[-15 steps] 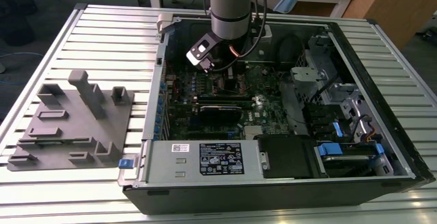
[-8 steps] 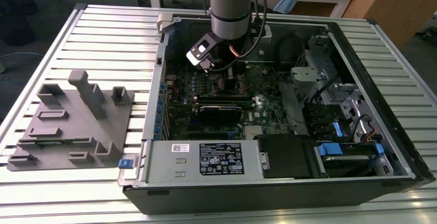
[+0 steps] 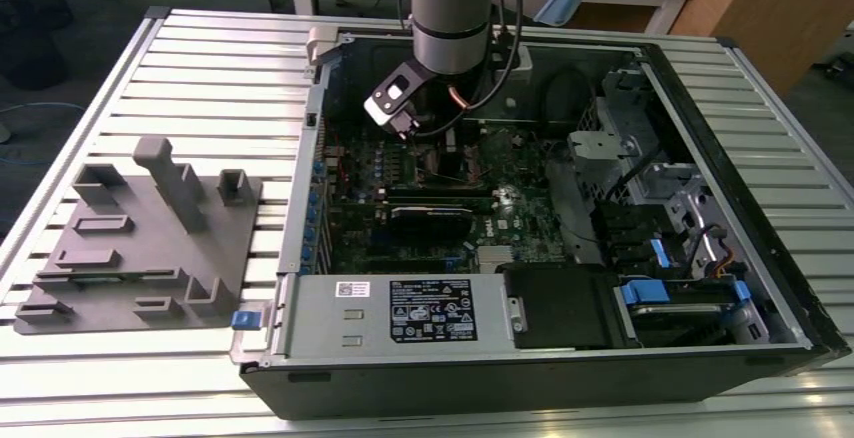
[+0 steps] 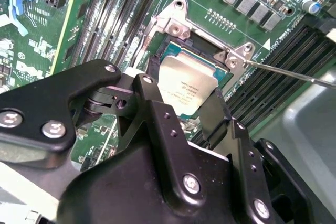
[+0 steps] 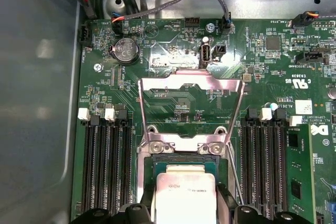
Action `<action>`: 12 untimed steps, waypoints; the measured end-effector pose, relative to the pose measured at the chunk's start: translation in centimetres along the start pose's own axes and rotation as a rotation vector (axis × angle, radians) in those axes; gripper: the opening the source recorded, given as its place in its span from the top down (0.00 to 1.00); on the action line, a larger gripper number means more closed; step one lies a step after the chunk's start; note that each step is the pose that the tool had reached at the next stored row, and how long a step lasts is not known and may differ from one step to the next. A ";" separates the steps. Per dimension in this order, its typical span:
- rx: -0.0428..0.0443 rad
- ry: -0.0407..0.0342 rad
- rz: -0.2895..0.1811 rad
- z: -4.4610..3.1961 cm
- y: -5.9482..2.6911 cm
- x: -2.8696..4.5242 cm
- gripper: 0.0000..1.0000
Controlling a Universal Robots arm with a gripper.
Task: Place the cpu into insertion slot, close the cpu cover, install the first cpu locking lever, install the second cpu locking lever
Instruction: 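Place the cpu into insertion slot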
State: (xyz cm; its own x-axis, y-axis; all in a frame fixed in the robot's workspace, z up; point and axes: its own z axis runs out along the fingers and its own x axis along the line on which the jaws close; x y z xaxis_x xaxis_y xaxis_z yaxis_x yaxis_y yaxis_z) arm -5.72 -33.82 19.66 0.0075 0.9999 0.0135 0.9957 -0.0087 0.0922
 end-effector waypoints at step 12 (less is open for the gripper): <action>-0.0120 -0.0003 0.000 0.19 -0.04 -0.01 0.46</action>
State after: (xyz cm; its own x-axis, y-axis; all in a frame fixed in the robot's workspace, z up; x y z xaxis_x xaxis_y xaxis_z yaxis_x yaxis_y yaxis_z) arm -5.75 -33.82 19.47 0.0074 0.9999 0.0132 0.9945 -0.0087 0.1041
